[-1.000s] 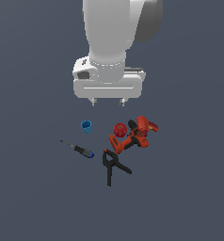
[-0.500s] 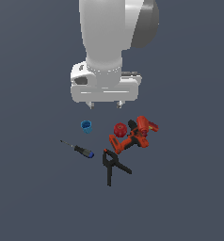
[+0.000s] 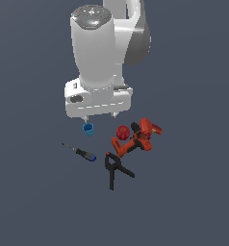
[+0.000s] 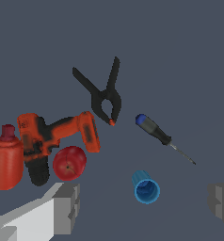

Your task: Pick up a designated object from a clutter of objects.

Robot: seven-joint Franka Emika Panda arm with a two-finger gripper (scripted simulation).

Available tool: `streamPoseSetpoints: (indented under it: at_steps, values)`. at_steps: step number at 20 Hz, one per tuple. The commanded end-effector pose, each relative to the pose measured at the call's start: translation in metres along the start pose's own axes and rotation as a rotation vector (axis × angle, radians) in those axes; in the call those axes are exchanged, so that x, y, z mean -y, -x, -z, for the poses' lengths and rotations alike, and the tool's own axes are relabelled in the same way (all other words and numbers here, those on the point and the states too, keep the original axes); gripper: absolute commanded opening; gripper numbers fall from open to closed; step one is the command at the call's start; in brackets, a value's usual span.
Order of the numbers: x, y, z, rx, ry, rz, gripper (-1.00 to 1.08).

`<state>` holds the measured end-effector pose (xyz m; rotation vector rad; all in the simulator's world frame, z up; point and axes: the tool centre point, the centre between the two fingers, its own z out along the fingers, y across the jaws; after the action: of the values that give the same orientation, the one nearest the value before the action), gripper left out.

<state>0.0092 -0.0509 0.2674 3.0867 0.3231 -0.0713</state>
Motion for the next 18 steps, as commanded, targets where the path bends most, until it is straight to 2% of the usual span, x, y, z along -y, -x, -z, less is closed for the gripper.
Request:
streamPoseSetpoints:
  at_steps: [1, 18]
  values:
    - [-0.010, -0.002, -0.013, 0.002, 0.006, 0.054, 1.00]
    - [-0.075, -0.004, -0.103, 0.003, 0.015, 0.442, 1.00]
